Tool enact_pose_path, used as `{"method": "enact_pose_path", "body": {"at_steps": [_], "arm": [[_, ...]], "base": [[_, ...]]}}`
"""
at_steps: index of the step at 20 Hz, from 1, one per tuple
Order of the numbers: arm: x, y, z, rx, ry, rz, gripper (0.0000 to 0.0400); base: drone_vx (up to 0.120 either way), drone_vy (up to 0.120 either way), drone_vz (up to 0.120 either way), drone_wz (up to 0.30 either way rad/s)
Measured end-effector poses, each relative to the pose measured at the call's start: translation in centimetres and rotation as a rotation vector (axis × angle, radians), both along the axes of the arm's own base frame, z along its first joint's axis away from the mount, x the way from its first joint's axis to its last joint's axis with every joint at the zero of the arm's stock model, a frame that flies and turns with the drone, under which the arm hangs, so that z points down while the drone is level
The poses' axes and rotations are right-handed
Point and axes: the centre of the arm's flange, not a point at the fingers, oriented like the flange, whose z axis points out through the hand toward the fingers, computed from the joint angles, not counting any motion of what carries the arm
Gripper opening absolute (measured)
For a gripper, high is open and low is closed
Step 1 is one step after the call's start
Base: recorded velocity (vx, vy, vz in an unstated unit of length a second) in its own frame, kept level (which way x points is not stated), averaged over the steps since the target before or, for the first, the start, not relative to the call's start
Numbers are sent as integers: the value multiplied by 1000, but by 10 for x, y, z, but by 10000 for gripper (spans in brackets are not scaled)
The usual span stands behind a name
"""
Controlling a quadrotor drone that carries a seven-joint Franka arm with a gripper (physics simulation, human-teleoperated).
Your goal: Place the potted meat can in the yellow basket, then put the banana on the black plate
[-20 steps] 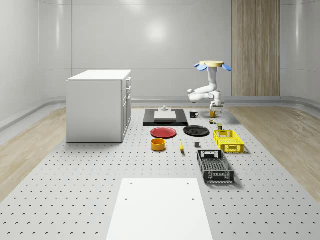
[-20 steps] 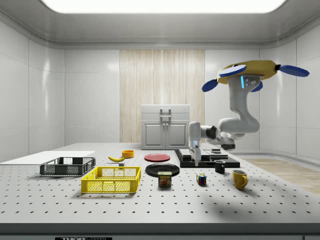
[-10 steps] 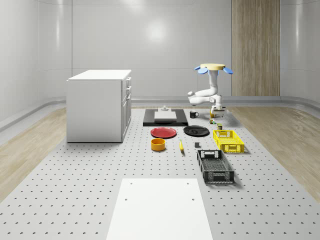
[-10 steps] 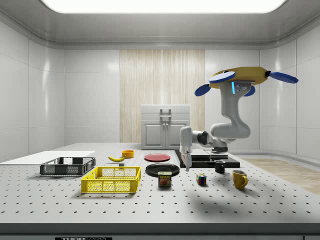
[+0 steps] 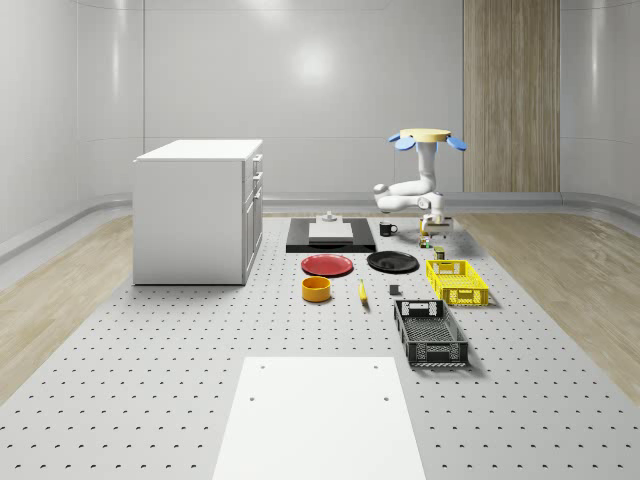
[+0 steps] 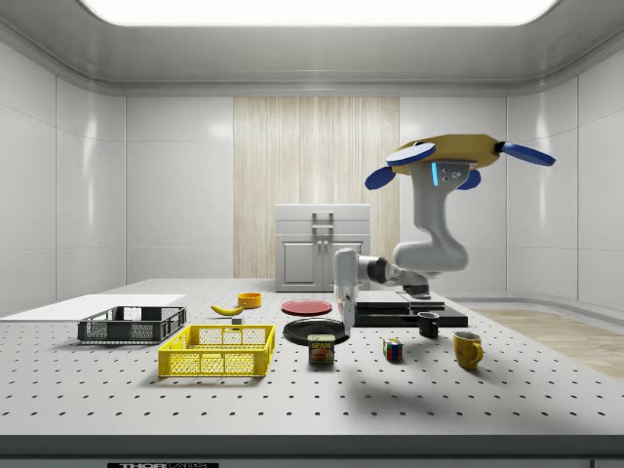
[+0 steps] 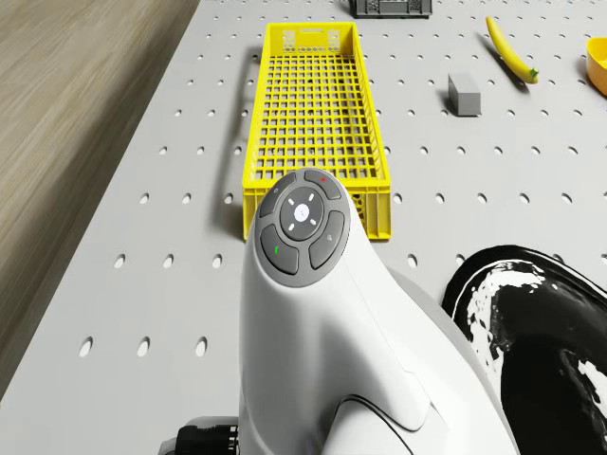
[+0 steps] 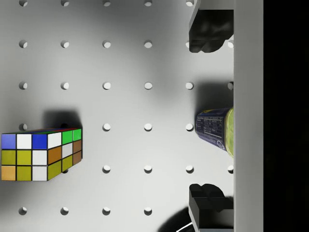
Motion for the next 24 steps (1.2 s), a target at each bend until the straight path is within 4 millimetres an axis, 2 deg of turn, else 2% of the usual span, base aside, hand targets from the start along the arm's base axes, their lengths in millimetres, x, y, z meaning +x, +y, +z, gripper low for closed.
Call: {"method": "enact_pose_path", "body": {"at_steps": [11,14,24], "arm": [[0,0,0,0,0,0,400],[0,0,0,0,0,0,400],[0,0,4,0,0,0,400]], "base": [[120,0,-4,0],[13,0,-120,0],[0,-8,0,0]]}}
